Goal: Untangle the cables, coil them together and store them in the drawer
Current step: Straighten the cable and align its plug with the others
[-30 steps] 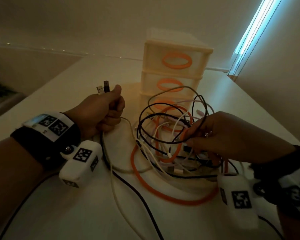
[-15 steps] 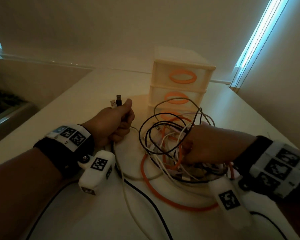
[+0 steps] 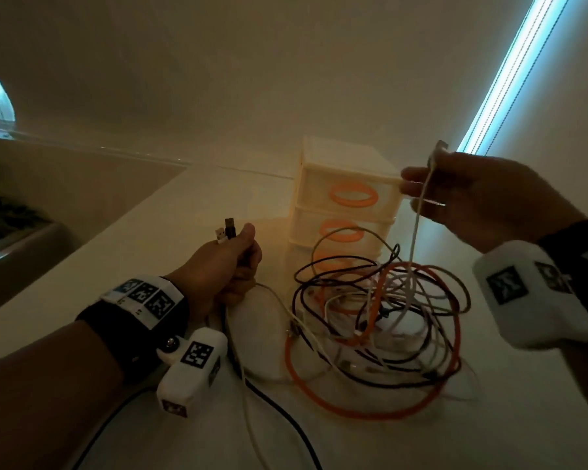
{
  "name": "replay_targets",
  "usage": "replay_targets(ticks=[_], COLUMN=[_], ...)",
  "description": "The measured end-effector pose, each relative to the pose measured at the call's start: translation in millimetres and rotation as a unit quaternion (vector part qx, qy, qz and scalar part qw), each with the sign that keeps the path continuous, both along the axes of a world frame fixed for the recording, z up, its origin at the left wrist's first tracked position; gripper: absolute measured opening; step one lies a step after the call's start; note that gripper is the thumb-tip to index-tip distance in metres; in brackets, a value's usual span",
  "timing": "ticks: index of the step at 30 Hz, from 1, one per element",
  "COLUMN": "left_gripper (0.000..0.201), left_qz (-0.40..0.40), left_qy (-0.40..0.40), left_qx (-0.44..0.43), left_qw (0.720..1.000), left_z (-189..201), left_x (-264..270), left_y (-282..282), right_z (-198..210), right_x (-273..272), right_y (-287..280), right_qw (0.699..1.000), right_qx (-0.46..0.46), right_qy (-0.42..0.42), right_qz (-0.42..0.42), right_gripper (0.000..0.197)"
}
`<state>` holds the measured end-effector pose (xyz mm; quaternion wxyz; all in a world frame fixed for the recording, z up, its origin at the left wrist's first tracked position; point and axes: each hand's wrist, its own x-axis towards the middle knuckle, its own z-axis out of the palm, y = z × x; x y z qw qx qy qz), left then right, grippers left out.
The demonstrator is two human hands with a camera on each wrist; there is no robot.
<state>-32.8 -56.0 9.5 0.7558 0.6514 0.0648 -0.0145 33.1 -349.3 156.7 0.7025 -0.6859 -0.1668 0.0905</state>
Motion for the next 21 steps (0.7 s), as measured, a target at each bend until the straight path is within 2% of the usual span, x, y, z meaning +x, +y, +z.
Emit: replay_targets(ticks=[2,3,5,6,8,11,13,17,19,21], left_gripper=[0.057,0.057,0.059,0.06,0.058,0.052,0.049,0.045,0.042,0.041], left_qz=[0.015,0.02,0.019,0.012,-0.007,-0.035,-0.049,-0.058,-0.026,0.033], left_qy=[-0.023,-0.035,-0.063,-0.078,-0.109,-0.135,-0.128,-0.095,-0.1,-0.111], left_qx=[-0.023,-0.037,-0.052,-0.056,-0.052,-0.001,0.033,-0.002,-0.018,-0.07], left_qw=[0.999,0.999,0.997,0.995,0.993,0.99,0.99,0.994,0.994,0.991], left_z=[5,8,16,20,26,30,30,29,30,35], left_x=[-2,-3,-7,-10,-17,-26,-27,-26,-24,-20], left_y=[-2,-4,-7,-9,-12,-23,-30,-33,-32,-23], right_z=[-9,-20,-50,-66,-93,-106,-110,-113,-111,-111], right_x=[-27,-40,-59,-65,-70,-66,-63,-65,-67,-66], right_y=[38,58,91,104,120,125,122,116,112,104], right_qw=[0.995,0.995,0.993,0.979,0.958,0.967,0.957,0.954,0.965,0.969], right_qx=[0.098,0.098,0.003,-0.058,-0.11,-0.093,-0.11,-0.111,-0.106,-0.149], right_qy=[0.027,0.014,-0.11,-0.184,-0.248,-0.226,-0.259,-0.278,-0.242,-0.195], right_qz=[0.005,0.005,-0.045,-0.066,-0.09,-0.073,-0.062,-0.026,-0.012,-0.008], right_gripper=[0.019,0.019,0.017,0.014,0.01,0.01,0.014,0.016,0.018,0.011])
